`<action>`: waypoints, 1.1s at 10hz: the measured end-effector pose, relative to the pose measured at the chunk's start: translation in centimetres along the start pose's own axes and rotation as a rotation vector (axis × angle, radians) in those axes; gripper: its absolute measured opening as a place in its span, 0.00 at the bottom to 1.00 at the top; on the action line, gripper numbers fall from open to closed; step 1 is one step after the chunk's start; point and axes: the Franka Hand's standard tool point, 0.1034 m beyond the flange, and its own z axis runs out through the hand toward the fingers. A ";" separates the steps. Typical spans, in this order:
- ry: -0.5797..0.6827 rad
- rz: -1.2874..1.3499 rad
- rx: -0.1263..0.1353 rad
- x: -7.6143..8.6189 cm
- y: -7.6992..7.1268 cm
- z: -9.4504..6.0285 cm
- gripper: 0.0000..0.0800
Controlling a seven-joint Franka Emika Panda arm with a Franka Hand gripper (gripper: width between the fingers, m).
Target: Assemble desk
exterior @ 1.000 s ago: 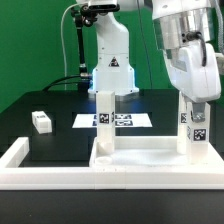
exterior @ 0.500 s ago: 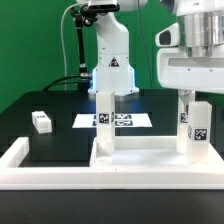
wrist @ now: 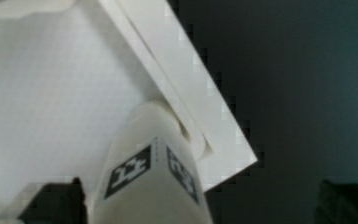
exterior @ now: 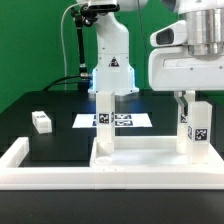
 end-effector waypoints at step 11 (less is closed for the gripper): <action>0.002 0.250 -0.012 0.0 0.4 0.2 0.36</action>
Offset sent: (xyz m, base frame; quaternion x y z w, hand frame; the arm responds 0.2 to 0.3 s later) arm 0.0000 0.0000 0.0000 0.0000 0.0000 0.0650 0.9979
